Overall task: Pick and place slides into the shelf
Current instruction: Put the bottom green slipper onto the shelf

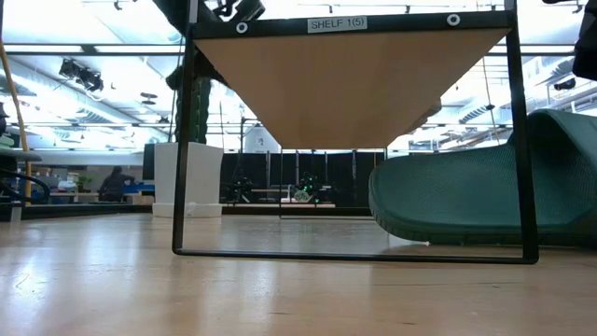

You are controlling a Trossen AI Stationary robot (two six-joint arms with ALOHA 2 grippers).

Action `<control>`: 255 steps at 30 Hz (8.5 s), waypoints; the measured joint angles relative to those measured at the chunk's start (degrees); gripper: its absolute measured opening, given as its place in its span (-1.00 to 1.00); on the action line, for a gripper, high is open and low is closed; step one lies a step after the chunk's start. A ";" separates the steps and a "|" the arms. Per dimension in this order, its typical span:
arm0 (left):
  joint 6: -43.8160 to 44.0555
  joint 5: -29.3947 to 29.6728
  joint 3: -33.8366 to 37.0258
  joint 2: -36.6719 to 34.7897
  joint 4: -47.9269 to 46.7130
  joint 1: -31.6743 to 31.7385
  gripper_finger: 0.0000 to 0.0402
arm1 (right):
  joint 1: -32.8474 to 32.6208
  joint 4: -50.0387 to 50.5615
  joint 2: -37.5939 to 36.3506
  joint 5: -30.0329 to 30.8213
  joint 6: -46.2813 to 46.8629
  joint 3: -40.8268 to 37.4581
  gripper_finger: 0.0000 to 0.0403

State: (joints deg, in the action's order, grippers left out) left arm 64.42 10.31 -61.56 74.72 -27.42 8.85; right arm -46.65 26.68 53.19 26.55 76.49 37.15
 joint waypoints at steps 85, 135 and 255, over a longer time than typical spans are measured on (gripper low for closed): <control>-36.56 4.17 49.88 -18.58 100.87 -14.06 -0.86 | 7.13 15.63 -12.11 -16.93 -3.93 -11.54 -0.30; -34.89 7.13 49.88 -18.54 98.61 -14.06 -0.84 | 7.17 -0.94 -12.17 -23.26 6.06 -16.73 -0.73; -39.14 6.34 41.12 -18.54 95.62 -14.06 -0.57 | 37.24 53.42 14.40 -21.65 -45.97 62.77 -0.76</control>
State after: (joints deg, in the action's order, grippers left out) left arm 25.28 16.64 -20.44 56.18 68.20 -5.21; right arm -9.41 80.10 67.59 4.90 30.52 99.92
